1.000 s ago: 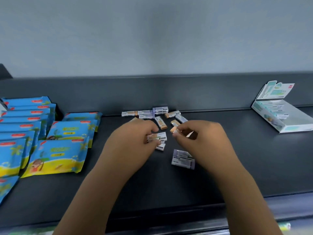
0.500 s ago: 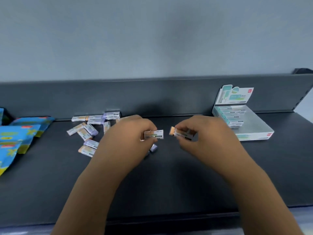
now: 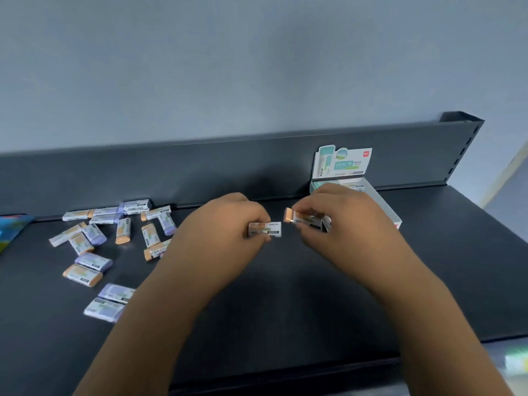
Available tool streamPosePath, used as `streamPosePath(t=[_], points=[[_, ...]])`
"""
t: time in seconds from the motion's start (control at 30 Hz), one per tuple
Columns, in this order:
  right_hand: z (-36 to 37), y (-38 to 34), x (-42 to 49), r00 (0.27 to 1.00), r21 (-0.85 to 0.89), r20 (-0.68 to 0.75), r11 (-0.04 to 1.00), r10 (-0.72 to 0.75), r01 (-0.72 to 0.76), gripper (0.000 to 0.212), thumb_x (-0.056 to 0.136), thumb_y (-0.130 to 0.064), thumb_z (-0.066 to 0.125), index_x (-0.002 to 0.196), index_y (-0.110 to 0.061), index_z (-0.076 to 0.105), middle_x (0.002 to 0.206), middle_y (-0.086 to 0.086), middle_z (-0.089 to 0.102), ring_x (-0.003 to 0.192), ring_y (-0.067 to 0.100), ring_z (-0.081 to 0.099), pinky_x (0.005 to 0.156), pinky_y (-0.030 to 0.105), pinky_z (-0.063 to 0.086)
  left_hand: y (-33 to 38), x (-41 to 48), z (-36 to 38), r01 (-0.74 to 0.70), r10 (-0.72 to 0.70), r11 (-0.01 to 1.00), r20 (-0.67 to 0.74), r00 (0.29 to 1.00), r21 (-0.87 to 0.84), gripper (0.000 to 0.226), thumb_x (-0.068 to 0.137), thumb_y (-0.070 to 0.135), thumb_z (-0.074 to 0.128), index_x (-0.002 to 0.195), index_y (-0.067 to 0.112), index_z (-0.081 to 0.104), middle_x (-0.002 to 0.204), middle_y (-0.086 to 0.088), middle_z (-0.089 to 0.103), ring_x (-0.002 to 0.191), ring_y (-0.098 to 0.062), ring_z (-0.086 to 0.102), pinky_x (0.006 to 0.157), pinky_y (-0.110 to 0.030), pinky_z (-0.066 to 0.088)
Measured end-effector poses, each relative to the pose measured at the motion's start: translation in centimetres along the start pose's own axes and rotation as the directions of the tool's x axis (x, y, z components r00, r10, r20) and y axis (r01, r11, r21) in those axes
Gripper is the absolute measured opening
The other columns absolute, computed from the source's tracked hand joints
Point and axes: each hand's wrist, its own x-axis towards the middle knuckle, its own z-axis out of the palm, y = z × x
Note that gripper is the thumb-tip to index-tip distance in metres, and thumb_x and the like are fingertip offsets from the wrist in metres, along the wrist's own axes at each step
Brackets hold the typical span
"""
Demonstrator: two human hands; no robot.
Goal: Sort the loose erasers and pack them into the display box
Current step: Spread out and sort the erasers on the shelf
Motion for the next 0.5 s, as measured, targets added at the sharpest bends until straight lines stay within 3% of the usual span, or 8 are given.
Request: streamPosePath(t=[0.33,0.5], points=[[-5.3,9.6,2.4,0.99,-0.142,0.135,0.988,-0.048,0.067,0.017,0.093,-0.04,0.06,0.1,-0.032,0.073,0.095,-0.012,0.063,0.091,0.015,0.062,0.078,0.041,0.055,6.4,5.5,4.0,-0.072,0.071,0.997,0.059,0.996,0.013,0.016,0.091,0.036,0.067,0.106,0.034,0.073,0.099,0.009,0.061,0.093,-0.013,0.06,0.084,-0.04,0.052],[-5.4,13.4,4.5,0.967,-0.23,0.211,0.955,-0.14,0.188,0.021,0.094,-0.037,0.055,0.098,-0.027,0.073,0.097,-0.009,0.064,0.094,0.016,0.06,0.077,0.041,0.055,8.7,7.9,5.4,-0.053,0.051,0.997,0.04,0.998,0.05,0.02,0.094,0.036,0.063,0.112,0.033,0.072,0.105,0.011,0.062,0.095,-0.011,0.059,0.086,-0.039,0.052]])
